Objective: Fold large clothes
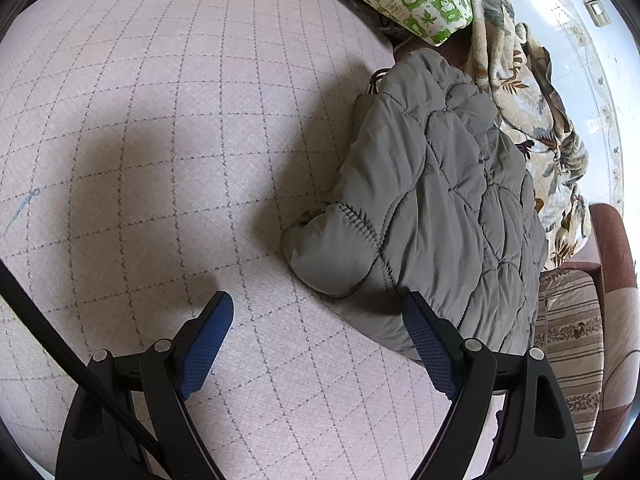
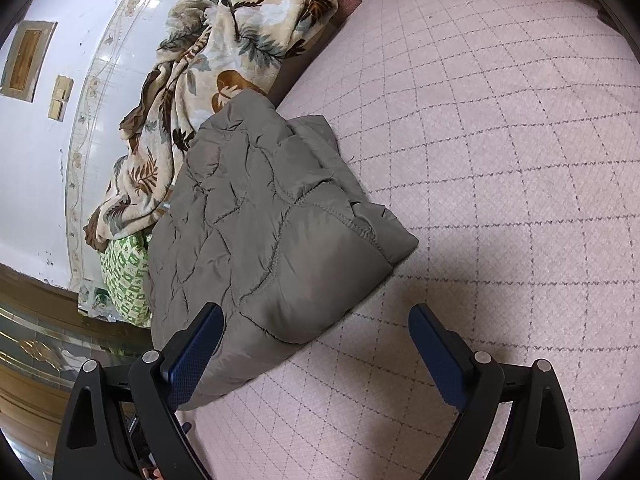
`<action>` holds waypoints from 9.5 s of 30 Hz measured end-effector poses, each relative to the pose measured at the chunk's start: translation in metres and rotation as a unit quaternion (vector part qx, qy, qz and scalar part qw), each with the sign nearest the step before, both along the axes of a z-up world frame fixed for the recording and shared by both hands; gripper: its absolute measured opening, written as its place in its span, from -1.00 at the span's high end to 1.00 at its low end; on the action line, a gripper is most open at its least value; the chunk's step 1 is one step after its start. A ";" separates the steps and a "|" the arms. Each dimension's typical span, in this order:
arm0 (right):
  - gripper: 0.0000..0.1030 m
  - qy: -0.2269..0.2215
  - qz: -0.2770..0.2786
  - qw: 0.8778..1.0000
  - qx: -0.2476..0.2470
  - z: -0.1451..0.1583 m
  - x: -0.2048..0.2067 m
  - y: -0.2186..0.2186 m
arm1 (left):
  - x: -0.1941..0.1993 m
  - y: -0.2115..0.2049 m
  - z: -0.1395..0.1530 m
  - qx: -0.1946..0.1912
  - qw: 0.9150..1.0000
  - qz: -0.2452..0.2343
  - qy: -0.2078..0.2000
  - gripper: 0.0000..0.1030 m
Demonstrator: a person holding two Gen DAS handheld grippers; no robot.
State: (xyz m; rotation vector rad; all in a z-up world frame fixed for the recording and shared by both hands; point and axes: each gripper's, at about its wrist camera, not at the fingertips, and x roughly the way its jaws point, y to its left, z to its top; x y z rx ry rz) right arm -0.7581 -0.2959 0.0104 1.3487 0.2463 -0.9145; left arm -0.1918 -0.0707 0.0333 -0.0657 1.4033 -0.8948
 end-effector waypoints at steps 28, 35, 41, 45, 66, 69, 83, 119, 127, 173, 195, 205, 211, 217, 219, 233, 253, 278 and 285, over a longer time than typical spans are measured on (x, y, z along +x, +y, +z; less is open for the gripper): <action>-0.91 -0.006 0.007 1.000 0.028 -0.019 0.017 -0.008 | 0.000 0.000 -0.005 -0.016 1.000 0.005 0.021 -0.67; -0.91 -0.010 0.005 0.999 0.030 -0.020 0.017 -0.008 | 0.000 -0.001 -0.005 -0.017 1.000 0.004 0.024 -0.67; -0.91 -0.012 0.002 0.999 0.033 -0.022 0.016 -0.009 | 0.001 -0.001 -0.008 -0.019 0.999 0.006 0.032 -0.67; -0.91 -0.012 -0.001 0.999 0.035 -0.024 0.015 -0.010 | 0.002 0.000 -0.010 -0.020 0.999 0.007 0.037 -0.67; -0.91 -0.006 -0.022 0.999 0.036 -0.029 0.012 -0.018 | 0.009 0.003 -0.016 -0.040 0.998 0.007 0.054 -0.67; -0.91 -0.018 -0.035 0.998 0.038 -0.035 0.009 -0.020 | 0.009 0.001 -0.022 -0.050 0.997 0.007 0.062 -0.72; -1.00 -0.044 -0.041 0.998 0.016 -0.040 0.039 -0.044 | 0.014 -0.025 -0.036 -0.104 0.991 0.056 0.060 -0.85; 0.23 0.443 0.081 0.821 -0.350 0.078 0.155 0.023 | -0.090 -0.060 0.075 -0.020 0.897 -0.050 -0.439 0.28; 0.23 0.438 0.089 0.809 -0.382 0.100 0.144 0.061 | -0.110 -0.021 0.099 -0.038 0.888 -0.054 -0.455 0.28; -0.20 0.269 0.078 0.911 -0.302 0.096 0.009 0.212 | -0.219 0.124 0.068 -0.017 0.854 -0.005 -0.520 -0.57; -0.10 0.306 0.053 0.902 -0.299 0.075 0.022 0.159 | -0.216 0.070 0.069 -0.047 0.862 -0.045 -0.502 -0.72; -0.18 0.296 0.161 0.892 -0.300 0.078 0.116 0.127 | -0.245 -0.024 0.061 -0.040 0.868 -0.148 -0.472 -0.71; -0.31 0.317 0.181 0.892 -0.268 0.049 0.141 0.102 | -0.234 -0.046 0.033 -0.014 0.894 -0.157 -0.419 -0.72; -0.40 0.330 0.195 0.889 -0.250 0.028 0.147 0.093 | -0.239 -0.058 0.023 0.015 0.887 -0.166 -0.431 -0.72; -0.40 0.331 0.195 0.889 -0.248 0.027 0.146 0.093 | -0.239 -0.056 0.024 0.018 0.888 -0.165 -0.429 -0.72; -0.42 0.295 0.171 0.885 -0.318 0.072 0.114 0.167 | -0.262 0.034 0.055 -0.020 0.875 -0.150 -0.461 -0.72; -0.55 0.329 0.206 0.877 -0.285 0.047 0.137 0.176 | -0.250 0.037 0.031 -0.018 0.894 -0.142 -0.425 -0.74; -0.67 0.346 0.211 0.869 -0.283 0.037 0.145 0.176 | -0.248 0.034 0.031 -0.020 0.895 -0.142 -0.421 -0.76; -0.68 0.337 0.197 0.875 -0.287 0.046 0.139 0.180 | -0.248 0.048 0.047 -0.052 0.901 -0.135 -0.408 -0.76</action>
